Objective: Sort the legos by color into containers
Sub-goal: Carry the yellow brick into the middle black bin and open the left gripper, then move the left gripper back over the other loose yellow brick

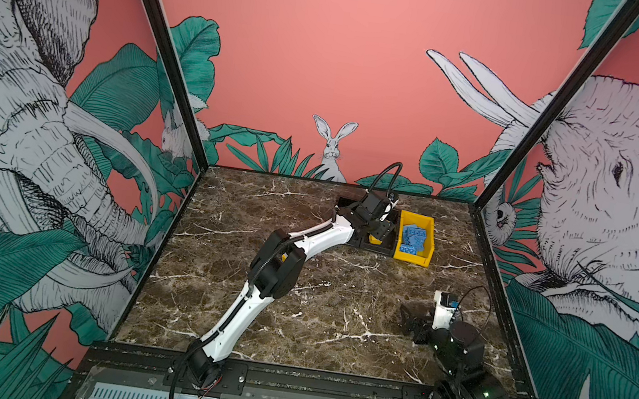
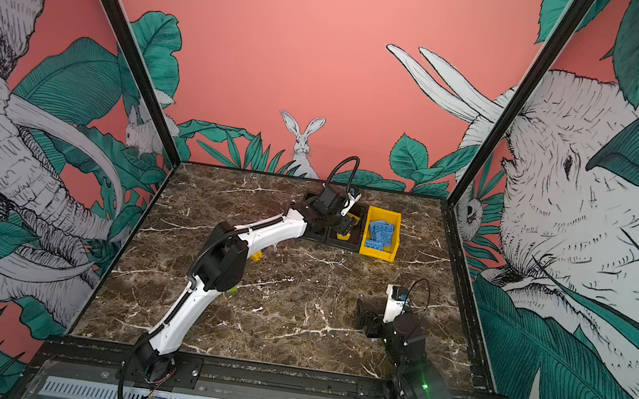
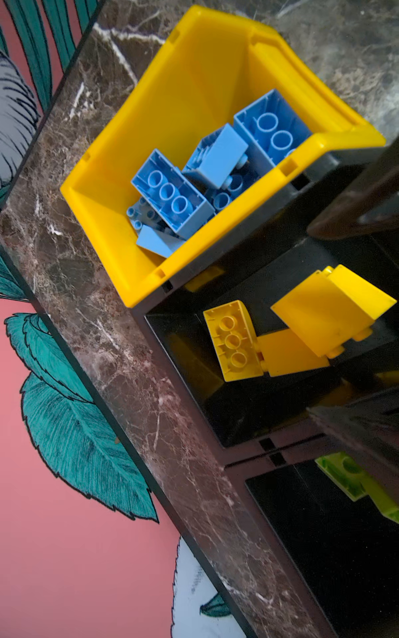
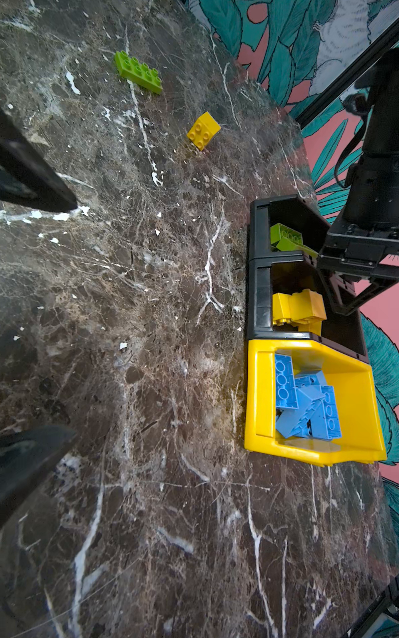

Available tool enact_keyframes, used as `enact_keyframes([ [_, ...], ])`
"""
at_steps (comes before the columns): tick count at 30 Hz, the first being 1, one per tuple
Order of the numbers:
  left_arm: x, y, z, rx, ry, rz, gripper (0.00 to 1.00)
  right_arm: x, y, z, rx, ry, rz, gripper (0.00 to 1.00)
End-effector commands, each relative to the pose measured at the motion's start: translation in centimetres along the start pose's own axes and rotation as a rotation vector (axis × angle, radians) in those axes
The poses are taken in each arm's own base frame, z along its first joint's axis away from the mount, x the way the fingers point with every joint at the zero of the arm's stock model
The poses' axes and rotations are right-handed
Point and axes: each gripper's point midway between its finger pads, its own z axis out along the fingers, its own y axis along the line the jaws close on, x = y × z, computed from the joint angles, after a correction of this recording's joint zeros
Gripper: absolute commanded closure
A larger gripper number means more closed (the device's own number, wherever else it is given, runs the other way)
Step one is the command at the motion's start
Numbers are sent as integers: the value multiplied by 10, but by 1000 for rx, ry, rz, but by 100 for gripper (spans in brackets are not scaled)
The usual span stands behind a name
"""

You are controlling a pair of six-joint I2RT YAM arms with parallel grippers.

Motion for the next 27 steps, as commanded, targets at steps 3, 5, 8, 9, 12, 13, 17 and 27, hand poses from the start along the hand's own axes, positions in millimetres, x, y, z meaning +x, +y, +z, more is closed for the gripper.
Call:
enact_keyframes([
  [3, -29, 27, -94, -91, -9, -14, 20, -4, 2, 2, -10, -23, -4, 5],
  [5, -14, 36, -121, -133, 19, -41, 19, -5, 1, 2, -9, -27, -2, 5],
  [8, 24, 50, -156, -213, 81, -64, 18, -5, 1, 1, -9, -29, -1, 5],
  [9, 37, 54, -167, -239, 101, -74, 17, -5, 2, 1, -10, -30, -2, 5],
  [12, 74, 59, -189, -268, 146, -84, 14, -5, 2, 1, -15, -35, -2, 5],
  [13, 87, 60, -192, -270, 158, -80, 12, -5, 2, 1, -15, -33, -2, 5],
  [17, 123, 69, -201, -240, 207, -92, 7, -5, 2, 1, -16, -33, -2, 5],
  [27, 180, 96, -189, -231, 295, -102, 5, -4, 2, 1, -14, -29, 1, 5],
])
